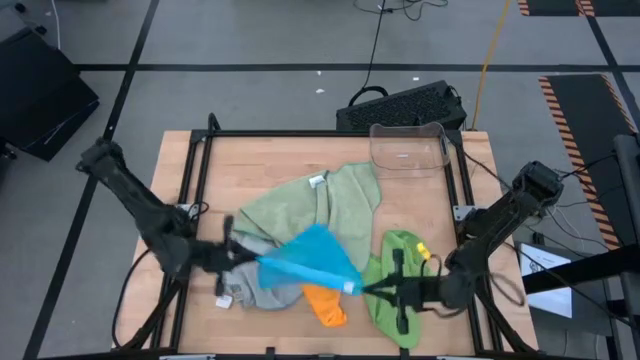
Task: Fold microfiber towels
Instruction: Fold the blue microfiber towel
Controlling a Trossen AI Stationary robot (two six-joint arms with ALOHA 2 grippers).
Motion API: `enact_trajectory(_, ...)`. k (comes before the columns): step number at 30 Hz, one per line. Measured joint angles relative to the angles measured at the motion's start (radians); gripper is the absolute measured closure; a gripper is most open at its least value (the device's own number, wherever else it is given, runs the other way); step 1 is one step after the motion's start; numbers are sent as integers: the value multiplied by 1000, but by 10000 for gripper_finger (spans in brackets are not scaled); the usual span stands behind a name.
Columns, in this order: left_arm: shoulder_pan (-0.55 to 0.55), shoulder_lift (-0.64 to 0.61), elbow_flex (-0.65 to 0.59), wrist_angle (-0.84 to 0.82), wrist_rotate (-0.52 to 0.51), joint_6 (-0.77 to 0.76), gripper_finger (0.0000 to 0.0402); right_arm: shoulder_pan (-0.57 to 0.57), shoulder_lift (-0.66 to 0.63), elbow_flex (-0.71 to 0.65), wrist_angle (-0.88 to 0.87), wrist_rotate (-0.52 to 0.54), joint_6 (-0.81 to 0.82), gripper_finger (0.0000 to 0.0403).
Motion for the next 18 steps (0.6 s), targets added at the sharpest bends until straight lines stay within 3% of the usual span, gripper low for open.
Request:
enact_trajectory(3, 33, -111, 0, 6, -2, 61, 396, -28, -61, 0, 62, 4, -108, 403)
enact_trajectory(8, 101, -191, 0, -20, 78, 9, 393, -117, -112, 1, 80, -31, -172, 403)
enact_trajectory(16, 92, -32, -1, -100, 297, -201, 392, -173, -74, 1, -49, -189, 8, 403)
enact_trajectory(18, 69, 35, -1, -92, 288, -213, 388, -164, -64, 0, -64, -204, 32, 403)
